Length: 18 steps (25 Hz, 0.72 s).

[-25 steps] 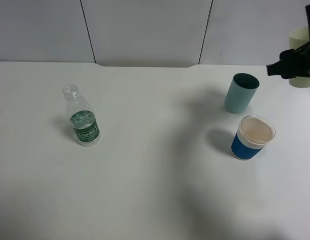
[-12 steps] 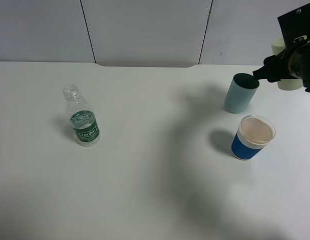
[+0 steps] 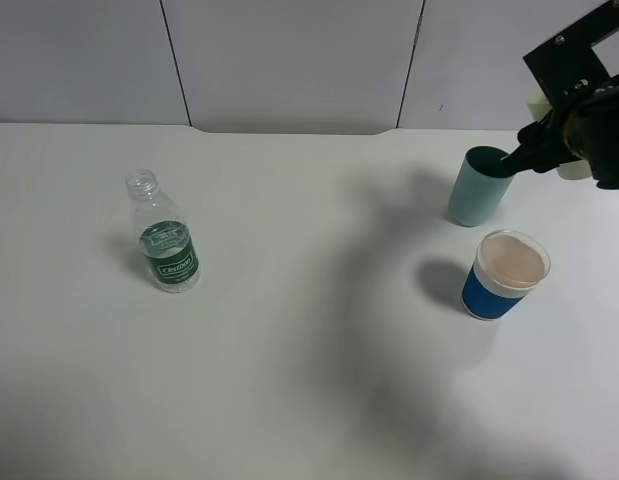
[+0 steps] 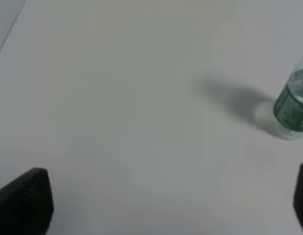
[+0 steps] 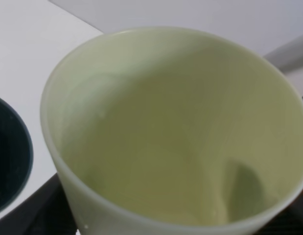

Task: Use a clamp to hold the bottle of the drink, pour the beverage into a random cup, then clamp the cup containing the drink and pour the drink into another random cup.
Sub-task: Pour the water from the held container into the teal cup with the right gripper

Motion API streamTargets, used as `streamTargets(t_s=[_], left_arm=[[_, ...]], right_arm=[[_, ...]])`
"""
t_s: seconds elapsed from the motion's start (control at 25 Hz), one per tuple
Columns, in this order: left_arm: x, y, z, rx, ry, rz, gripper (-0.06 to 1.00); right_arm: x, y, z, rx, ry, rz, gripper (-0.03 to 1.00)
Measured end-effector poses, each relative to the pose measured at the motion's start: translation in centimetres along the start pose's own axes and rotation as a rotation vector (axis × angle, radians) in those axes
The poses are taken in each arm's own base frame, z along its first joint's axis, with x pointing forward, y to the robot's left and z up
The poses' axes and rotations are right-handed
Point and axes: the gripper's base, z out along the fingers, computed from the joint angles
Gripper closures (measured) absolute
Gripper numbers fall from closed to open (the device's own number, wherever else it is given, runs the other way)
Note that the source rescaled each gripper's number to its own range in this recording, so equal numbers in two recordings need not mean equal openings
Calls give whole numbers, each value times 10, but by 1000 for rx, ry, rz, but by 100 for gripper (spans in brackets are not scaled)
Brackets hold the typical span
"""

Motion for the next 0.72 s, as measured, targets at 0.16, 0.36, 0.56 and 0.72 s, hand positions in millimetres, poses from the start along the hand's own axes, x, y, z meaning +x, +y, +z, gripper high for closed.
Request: streamTargets(t_s=[0.16,0.36,0.56,0.72], left_arm=[[0,0,0,0,0,0,-6],[0,0,0,1,0,0,-6],[0,0,0,1,0,0,-6],[0,0,0,1,0,0,-6]], right_arm=[[-1,0,0,4,-13,-62,96],[-1,0,0,6,-13,-129,96],[-2,-1,0,12,-12,-177,96],[-12,-4,4,42,-19,-262,96]])
